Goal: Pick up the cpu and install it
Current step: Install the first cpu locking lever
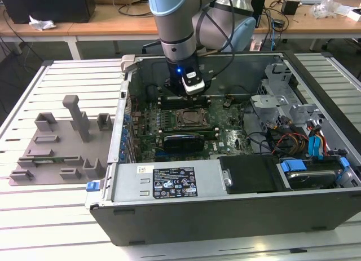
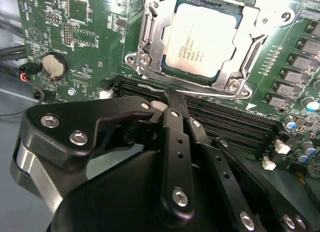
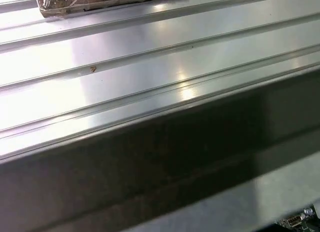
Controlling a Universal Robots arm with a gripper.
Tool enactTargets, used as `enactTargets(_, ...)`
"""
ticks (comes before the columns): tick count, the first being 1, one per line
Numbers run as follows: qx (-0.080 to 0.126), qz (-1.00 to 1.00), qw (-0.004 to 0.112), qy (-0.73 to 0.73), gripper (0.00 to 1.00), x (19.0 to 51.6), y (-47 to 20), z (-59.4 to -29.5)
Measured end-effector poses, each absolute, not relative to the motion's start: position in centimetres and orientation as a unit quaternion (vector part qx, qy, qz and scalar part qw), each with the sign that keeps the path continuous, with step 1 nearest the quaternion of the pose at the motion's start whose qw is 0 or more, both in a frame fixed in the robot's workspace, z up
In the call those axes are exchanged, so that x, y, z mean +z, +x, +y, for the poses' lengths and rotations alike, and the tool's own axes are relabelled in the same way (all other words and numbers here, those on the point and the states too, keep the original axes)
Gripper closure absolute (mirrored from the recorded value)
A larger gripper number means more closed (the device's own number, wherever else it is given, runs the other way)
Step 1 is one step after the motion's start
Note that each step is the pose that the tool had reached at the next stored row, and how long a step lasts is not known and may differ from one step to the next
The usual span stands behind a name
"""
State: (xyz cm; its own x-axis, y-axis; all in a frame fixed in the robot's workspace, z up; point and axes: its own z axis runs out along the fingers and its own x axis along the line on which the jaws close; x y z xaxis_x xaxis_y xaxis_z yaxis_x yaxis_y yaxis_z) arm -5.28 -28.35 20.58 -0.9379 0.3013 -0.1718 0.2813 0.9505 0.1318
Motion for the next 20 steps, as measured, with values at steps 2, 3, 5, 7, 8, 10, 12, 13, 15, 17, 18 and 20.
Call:
enactTargets(2,0.053,0.983,0.099,0.148,0.89,20.52,-5.31,-28.35)
enactTargets(3,0.053,0.982,0.1,0.148,0.89,20.49,-5.32,-28.35)
enactTargets(5,0.053,0.982,0.103,0.148,0.89,20.39,-5.31,-28.35)
enactTargets(7,0.053,0.982,0.105,0.148,0.89,20.28,-5.32,-28.39)
enactTargets(8,0.052,0.982,0.105,0.148,0.89,20.25,-5.32,-28.41)
enactTargets(10,0.052,0.982,0.107,0.148,0.89,20.13,-5.32,-28.61)
enactTargets(12,0.052,0.982,0.107,0.148,0.89,20.07,-5.32,-28.81)
enactTargets(13,0.052,0.982,0.108,0.148,0.89,20.04,-5.32,-28.9)
enactTargets(15,0.052,0.982,0.108,0.148,0.89,19.93,-5.32,-29.07)
enactTargets(17,0.052,0.982,0.109,0.148,0.89,19.82,-5.32,-29.19)
enactTargets(18,0.052,0.982,0.109,0.148,0.89,19.8,-5.32,-29.21)
enactTargets(20,0.052,0.982,0.109,0.148,0.89,19.8,-5.32,-29.21)
